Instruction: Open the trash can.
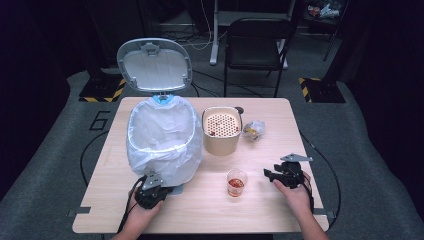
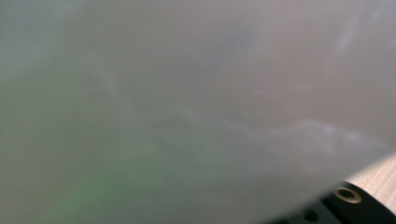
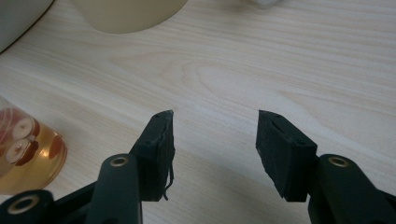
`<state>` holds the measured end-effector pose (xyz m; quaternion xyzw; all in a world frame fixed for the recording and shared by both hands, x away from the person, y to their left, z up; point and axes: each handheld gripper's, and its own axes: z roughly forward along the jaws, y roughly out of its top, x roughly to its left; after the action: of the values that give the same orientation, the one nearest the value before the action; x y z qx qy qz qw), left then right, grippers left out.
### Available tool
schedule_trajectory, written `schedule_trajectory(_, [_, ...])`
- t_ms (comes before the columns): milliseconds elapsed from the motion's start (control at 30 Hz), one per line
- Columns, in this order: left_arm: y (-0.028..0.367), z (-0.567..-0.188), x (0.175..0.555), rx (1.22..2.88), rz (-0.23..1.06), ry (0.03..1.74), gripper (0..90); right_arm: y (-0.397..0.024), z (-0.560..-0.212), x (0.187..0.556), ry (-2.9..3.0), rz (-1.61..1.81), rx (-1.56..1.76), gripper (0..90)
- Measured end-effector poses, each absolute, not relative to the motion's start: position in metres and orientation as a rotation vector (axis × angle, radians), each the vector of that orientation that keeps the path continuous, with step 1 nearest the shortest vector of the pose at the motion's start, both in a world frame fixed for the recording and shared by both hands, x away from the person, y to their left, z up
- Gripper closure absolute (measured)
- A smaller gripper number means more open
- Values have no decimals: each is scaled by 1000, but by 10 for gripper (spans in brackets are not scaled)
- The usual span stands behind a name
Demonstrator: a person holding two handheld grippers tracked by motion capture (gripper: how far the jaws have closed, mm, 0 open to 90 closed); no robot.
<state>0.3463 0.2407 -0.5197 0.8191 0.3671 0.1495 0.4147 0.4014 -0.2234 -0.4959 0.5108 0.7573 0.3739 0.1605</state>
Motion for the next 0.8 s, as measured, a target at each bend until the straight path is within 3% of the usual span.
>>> schedule_trajectory(400, [240,-520,346,2043,362,931,900,-222,-491,411,2162,1060,1432,435])
schedule_trajectory(800, [241,-521,346,2044,363,928,900,-212,-468,442,2135,1022,1383,305])
